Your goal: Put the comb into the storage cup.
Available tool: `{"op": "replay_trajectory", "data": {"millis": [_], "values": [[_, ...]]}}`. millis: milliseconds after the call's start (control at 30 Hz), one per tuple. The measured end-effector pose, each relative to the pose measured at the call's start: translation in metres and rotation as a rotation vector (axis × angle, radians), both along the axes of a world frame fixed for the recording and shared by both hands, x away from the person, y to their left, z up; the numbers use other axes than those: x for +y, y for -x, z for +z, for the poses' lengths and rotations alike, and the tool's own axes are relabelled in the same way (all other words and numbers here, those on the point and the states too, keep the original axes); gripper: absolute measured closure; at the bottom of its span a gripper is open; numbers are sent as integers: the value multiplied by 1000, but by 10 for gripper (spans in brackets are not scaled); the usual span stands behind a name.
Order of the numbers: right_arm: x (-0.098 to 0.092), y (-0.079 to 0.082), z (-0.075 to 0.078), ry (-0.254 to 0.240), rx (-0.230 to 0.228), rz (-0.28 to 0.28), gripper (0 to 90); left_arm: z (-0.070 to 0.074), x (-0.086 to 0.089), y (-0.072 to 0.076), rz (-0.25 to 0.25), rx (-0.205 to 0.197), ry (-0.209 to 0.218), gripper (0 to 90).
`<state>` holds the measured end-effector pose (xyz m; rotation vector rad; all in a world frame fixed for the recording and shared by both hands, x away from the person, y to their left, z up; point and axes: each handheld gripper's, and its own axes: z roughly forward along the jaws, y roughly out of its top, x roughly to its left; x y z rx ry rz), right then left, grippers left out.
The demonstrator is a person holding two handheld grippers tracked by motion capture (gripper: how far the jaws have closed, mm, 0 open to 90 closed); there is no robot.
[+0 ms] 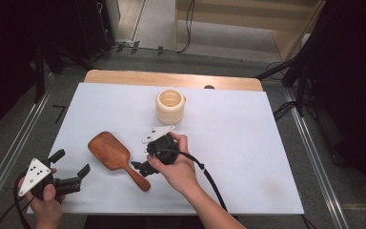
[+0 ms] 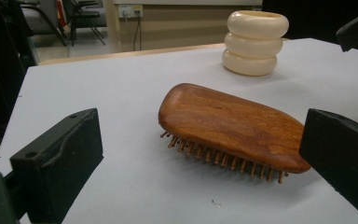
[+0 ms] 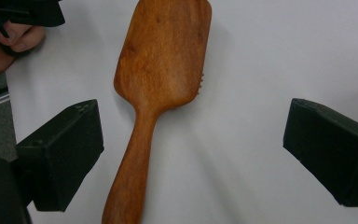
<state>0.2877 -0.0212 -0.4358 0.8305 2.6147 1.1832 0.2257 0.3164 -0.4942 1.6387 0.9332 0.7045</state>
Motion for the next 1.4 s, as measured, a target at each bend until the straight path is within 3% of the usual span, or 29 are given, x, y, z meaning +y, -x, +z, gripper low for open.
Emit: {"op": "replay_trajectory", "data": {"millis": [567, 967, 1167, 1400], "values": [[32, -3, -25, 71, 106, 46, 76, 0, -1, 0, -4, -1, -6, 0], [48, -4, -39, 103, 142, 54, 124, 0, -1, 0, -12, 5, -13, 0], [57, -5, -48, 159, 157, 0, 206, 0, -1, 0, -12, 5, -14, 0], [65, -4, -54, 183, 155, -8, 305, 0, -2, 0, -13, 5, -19, 0]]}}
